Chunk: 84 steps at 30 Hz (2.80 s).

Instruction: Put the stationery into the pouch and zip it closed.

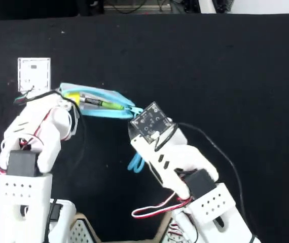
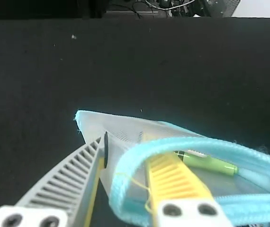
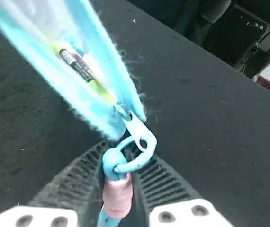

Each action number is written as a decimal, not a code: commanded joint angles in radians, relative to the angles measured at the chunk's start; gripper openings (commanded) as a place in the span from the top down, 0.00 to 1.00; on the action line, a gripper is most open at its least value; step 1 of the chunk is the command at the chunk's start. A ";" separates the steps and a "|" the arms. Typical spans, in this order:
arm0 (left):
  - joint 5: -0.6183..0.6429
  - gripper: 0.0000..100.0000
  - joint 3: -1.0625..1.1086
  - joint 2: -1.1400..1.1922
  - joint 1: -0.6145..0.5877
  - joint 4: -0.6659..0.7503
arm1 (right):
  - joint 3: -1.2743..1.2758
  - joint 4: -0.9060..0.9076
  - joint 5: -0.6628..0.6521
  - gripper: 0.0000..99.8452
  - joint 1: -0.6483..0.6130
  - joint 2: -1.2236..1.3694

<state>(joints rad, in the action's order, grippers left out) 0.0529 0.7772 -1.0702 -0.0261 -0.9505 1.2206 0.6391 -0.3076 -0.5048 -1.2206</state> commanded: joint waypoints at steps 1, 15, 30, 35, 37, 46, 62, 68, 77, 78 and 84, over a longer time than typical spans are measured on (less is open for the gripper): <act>0.058 0.87 0.021 -0.123 -0.013 -0.005 | -0.013 -0.028 0.006 0.99 0.026 -0.021; 0.068 0.81 0.151 -0.397 -0.007 0.094 | -0.051 0.114 0.008 0.99 0.023 -0.219; 0.057 0.83 0.156 -0.568 0.028 -0.025 | -0.033 0.092 0.006 0.99 0.026 -0.231; -0.066 0.83 0.173 -0.568 0.033 -0.038 | -0.059 0.091 0.003 0.99 0.028 -0.228; -0.089 0.83 0.165 -0.568 0.033 -0.063 | -0.091 0.104 0.002 0.99 0.029 -0.214; -0.089 0.83 0.148 -0.577 0.033 -0.071 | -0.426 0.239 0.000 0.99 0.097 0.151; -0.089 0.83 0.113 -0.578 0.024 -0.106 | -0.911 0.276 0.000 0.99 0.124 0.648; -0.091 0.83 0.056 -0.578 0.027 -0.138 | -1.032 0.276 0.000 0.99 0.123 0.748; -0.146 0.83 0.278 -0.575 0.033 0.012 | -0.981 0.276 0.003 0.99 0.121 0.760; -0.146 0.83 0.305 -0.575 0.031 0.041 | -0.977 0.276 0.002 0.99 0.121 0.760; -0.146 0.83 0.404 -0.577 0.024 0.172 | -0.981 0.327 0.000 0.99 0.109 0.759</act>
<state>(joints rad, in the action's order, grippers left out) -0.0852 1.1745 -1.6456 -0.0046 -0.8462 0.2631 0.9398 -0.3107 -0.3928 -0.4595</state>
